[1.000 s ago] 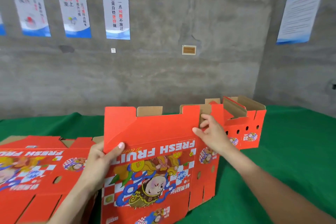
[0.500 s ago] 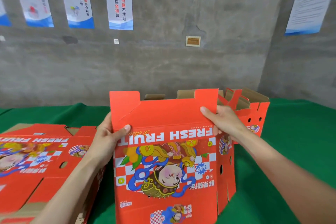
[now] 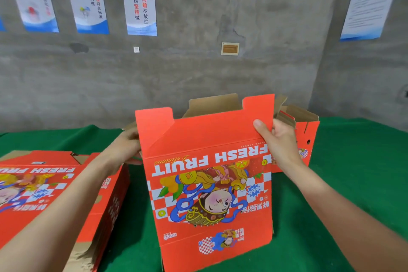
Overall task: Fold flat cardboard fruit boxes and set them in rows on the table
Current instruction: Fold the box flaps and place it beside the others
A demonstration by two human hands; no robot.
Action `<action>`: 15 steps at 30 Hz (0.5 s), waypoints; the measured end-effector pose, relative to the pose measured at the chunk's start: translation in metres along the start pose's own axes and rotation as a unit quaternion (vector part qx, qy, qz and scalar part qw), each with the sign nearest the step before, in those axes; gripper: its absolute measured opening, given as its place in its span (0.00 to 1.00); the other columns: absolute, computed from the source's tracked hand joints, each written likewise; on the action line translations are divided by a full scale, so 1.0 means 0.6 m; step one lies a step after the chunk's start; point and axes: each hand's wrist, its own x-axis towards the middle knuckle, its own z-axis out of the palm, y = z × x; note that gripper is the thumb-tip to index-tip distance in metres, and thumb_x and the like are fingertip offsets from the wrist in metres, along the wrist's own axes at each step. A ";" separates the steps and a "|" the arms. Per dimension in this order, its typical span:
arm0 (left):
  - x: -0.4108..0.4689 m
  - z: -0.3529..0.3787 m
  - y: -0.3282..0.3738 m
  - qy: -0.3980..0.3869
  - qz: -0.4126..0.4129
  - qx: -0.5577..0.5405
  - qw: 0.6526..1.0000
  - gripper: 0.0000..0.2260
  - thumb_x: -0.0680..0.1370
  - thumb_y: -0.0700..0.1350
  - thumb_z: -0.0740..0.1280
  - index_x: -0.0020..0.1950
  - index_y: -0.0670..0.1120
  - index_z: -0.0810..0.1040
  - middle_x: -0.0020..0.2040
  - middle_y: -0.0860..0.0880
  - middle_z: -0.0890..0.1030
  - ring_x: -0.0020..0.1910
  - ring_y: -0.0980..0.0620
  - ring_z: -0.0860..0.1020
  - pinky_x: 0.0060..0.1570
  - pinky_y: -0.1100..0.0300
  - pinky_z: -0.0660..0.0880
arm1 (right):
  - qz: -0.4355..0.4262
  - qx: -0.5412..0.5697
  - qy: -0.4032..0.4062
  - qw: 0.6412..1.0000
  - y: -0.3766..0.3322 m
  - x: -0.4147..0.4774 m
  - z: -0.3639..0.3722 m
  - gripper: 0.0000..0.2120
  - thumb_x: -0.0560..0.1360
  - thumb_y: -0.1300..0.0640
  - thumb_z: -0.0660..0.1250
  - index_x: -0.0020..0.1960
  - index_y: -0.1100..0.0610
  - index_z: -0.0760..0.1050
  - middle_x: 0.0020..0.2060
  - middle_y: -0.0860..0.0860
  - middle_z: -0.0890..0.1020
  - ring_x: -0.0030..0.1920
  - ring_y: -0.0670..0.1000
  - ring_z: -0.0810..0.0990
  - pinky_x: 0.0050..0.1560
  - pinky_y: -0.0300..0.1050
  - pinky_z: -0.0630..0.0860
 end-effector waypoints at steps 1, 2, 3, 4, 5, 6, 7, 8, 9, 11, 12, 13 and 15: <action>-0.002 0.002 0.002 -0.026 -0.001 0.011 1.000 0.06 0.71 0.40 0.69 0.45 0.51 0.78 0.33 0.52 0.83 0.34 0.53 0.80 0.39 0.55 0.79 | -0.004 0.004 -0.005 1.000 0.001 -0.006 0.000 0.27 0.68 0.37 0.67 0.44 0.64 0.77 0.41 0.65 0.82 0.43 0.68 0.81 0.44 0.66 0.77; -0.006 0.004 0.004 -0.041 0.013 0.024 0.999 0.06 0.70 0.38 0.70 0.43 0.47 0.78 0.31 0.52 0.81 0.32 0.54 0.79 0.34 0.59 0.77 | -0.007 0.005 -0.014 1.000 0.004 -0.011 0.000 0.29 0.67 0.37 0.67 0.45 0.66 0.76 0.41 0.68 0.81 0.42 0.70 0.80 0.43 0.67 0.76; -0.011 0.010 0.008 -0.040 0.041 0.035 0.998 0.04 0.68 0.37 0.70 0.39 0.44 0.76 0.30 0.52 0.78 0.30 0.55 0.75 0.32 0.62 0.73 | -0.009 0.007 -0.024 1.000 0.007 -0.015 0.001 0.30 0.68 0.38 0.67 0.45 0.68 0.74 0.41 0.70 0.79 0.42 0.71 0.79 0.42 0.67 0.75; -0.014 0.016 0.011 -0.030 0.071 0.048 0.996 0.05 0.66 0.35 0.69 0.35 0.43 0.75 0.29 0.52 0.75 0.31 0.54 0.71 0.33 0.62 0.68 | -0.007 0.007 -0.031 0.999 0.010 -0.019 0.000 0.29 0.69 0.40 0.67 0.45 0.69 0.74 0.41 0.71 0.79 0.41 0.71 0.79 0.42 0.66 0.75; -0.014 0.024 0.013 -0.006 0.092 0.057 0.994 0.10 0.66 0.34 0.68 0.29 0.46 0.73 0.27 0.54 0.72 0.30 0.55 0.67 0.32 0.62 0.65 | -0.003 0.006 -0.035 0.999 0.013 -0.022 -0.003 0.28 0.70 0.41 0.67 0.44 0.70 0.74 0.40 0.70 0.80 0.40 0.70 0.80 0.42 0.65 0.76; -0.012 0.029 0.012 0.024 0.090 0.070 0.993 0.15 0.67 0.32 0.68 0.25 0.47 0.73 0.23 0.56 0.71 0.27 0.57 0.66 0.30 0.63 0.65 | 0.002 0.002 -0.039 0.999 0.016 -0.025 -0.008 0.28 0.70 0.41 0.67 0.43 0.70 0.74 0.39 0.68 0.81 0.39 0.67 0.81 0.42 0.64 0.76; -0.008 0.032 0.008 0.063 0.077 0.081 0.992 0.17 0.68 0.31 0.67 0.23 0.47 0.73 0.21 0.56 0.72 0.24 0.58 0.68 0.27 0.64 0.66 | 0.007 -0.008 -0.046 0.999 0.018 -0.029 -0.013 0.30 0.69 0.40 0.66 0.42 0.70 0.74 0.39 0.66 0.81 0.39 0.65 0.81 0.42 0.62 0.77; -0.006 0.036 0.003 0.110 0.062 0.097 0.987 0.18 0.69 0.31 0.67 0.22 0.47 0.75 0.20 0.55 0.73 0.23 0.58 0.70 0.26 0.64 0.67 | 0.014 -0.022 -0.060 0.998 0.022 -0.036 -0.017 0.33 0.68 0.37 0.65 0.43 0.71 0.74 0.39 0.66 0.82 0.40 0.63 0.82 0.44 0.62 0.77; -0.008 0.040 0.001 0.159 0.050 0.114 0.979 0.16 0.69 0.32 0.69 0.23 0.46 0.77 0.22 0.52 0.76 0.26 0.56 0.74 0.28 0.63 0.67 | 0.023 -0.037 -0.079 0.996 0.028 -0.044 -0.021 0.37 0.67 0.34 0.63 0.43 0.72 0.74 0.40 0.66 0.82 0.41 0.65 0.82 0.45 0.62 0.77; -0.010 0.049 -0.017 0.226 0.030 0.120 0.966 0.06 0.69 0.35 0.71 0.34 0.43 0.85 0.34 0.43 0.84 0.40 0.52 0.80 0.34 0.61 0.69 | 0.047 -0.054 -0.107 0.992 0.043 -0.062 -0.024 0.45 0.64 0.29 0.60 0.45 0.75 0.73 0.42 0.69 0.80 0.44 0.68 0.79 0.48 0.63 0.76; -0.013 0.057 -0.027 0.245 0.017 0.101 0.964 0.05 0.69 0.36 0.72 0.42 0.42 0.86 0.42 0.41 0.85 0.46 0.50 0.81 0.39 0.61 0.71 | 0.063 -0.057 -0.111 0.990 0.053 -0.070 -0.024 0.47 0.63 0.27 0.59 0.45 0.76 0.71 0.43 0.70 0.79 0.44 0.69 0.78 0.48 0.62 0.76; -0.014 0.068 -0.040 0.251 -0.003 0.068 0.965 0.09 0.69 0.36 0.72 0.49 0.42 0.85 0.47 0.41 0.84 0.50 0.49 0.81 0.43 0.60 0.74 | 0.082 -0.052 -0.108 0.989 0.063 -0.077 -0.023 0.47 0.63 0.27 0.59 0.44 0.77 0.71 0.41 0.71 0.79 0.42 0.69 0.78 0.47 0.59 0.76; -0.018 0.087 -0.066 0.249 -0.048 -0.010 0.967 0.13 0.71 0.35 0.71 0.55 0.42 0.83 0.50 0.42 0.84 0.52 0.47 0.81 0.53 0.53 0.77 | 0.138 -0.026 -0.065 0.988 0.081 -0.087 -0.021 0.40 0.65 0.30 0.59 0.32 0.71 0.74 0.29 0.62 0.78 0.30 0.58 0.77 0.38 0.46 0.74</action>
